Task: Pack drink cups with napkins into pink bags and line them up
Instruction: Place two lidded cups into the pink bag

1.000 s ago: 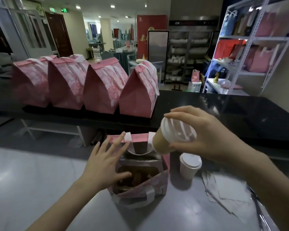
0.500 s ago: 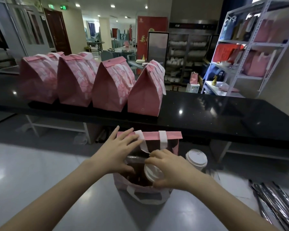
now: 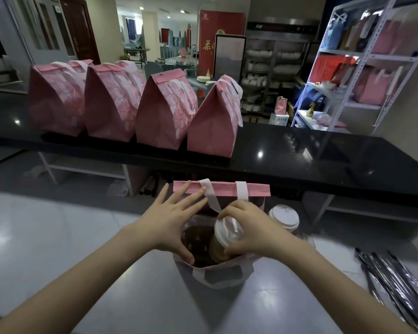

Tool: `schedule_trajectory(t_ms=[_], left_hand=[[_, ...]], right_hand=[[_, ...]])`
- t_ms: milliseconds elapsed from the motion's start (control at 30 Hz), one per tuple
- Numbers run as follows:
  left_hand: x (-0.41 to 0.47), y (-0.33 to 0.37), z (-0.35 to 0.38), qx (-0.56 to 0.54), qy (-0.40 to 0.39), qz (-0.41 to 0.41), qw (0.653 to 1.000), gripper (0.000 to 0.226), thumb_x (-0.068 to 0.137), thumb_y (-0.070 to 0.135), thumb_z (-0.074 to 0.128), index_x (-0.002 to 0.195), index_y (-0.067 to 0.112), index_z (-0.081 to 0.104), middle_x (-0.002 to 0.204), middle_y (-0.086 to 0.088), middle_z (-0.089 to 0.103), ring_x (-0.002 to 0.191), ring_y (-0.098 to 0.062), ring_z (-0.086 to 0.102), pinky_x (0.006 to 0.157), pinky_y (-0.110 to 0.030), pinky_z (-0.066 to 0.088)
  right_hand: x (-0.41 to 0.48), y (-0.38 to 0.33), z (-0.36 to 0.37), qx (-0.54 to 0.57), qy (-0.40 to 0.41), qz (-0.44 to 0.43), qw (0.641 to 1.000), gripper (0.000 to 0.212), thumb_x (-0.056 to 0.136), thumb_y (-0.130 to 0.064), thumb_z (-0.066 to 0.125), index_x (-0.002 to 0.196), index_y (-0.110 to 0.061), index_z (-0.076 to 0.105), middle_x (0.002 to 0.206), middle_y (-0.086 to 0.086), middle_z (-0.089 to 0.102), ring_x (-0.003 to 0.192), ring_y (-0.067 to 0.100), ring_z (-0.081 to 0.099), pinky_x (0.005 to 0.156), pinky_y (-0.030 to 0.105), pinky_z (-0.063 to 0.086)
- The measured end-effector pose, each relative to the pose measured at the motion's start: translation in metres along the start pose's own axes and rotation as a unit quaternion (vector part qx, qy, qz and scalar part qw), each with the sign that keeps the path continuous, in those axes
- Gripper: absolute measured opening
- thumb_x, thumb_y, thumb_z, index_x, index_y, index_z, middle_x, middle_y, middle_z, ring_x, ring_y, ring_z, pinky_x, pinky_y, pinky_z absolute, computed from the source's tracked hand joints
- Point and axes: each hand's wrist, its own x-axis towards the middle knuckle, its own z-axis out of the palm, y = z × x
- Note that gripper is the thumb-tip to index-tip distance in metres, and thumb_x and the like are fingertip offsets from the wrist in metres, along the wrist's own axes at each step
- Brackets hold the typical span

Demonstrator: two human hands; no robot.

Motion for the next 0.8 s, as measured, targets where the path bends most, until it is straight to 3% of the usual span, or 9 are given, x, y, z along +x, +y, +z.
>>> schedule_trajectory(t_ms=[233,400,800], left_hand=[[-0.008,0.006,0.003,0.005,0.020,-0.004,1.000,0.143,0.047,0.089,0.057,0.151,0.023,-0.017,0.159,0.010,-0.021,0.138,-0.016,-0.039,0.113,-0.051,-0.021],[-0.012,0.004,0.004,-0.014,0.026,-0.004,1.000,0.142,0.048,0.090,0.055,0.152,0.023,-0.015,0.159,0.012,-0.023,0.136,-0.012,-0.041,0.113,-0.049,-0.018],[-0.013,0.006,0.006,-0.004,0.036,0.012,0.999,0.144,0.045,0.092,0.051,0.152,0.023,-0.015,0.158,0.012,-0.025,0.137,-0.014,-0.040,0.110,-0.048,-0.022]], right_hand=[[0.038,-0.013,0.043,-0.010,0.037,-0.042,0.998,0.068,0.073,-0.032,0.076,0.133,-0.024,0.046,0.133,-0.006,0.040,0.117,0.016,0.038,0.089,0.027,0.045],[0.053,-0.009,0.064,0.009,0.027,-0.008,1.000,0.083,0.069,-0.037,0.081,0.140,-0.027,0.040,0.141,-0.004,0.039,0.125,0.021,0.039,0.099,0.037,0.045],[0.059,-0.009,0.092,-0.069,-0.039,-0.034,0.996,0.081,0.075,-0.033,0.076,0.143,-0.026,0.033,0.150,0.003,0.030,0.135,0.028,0.034,0.103,0.046,0.044]])
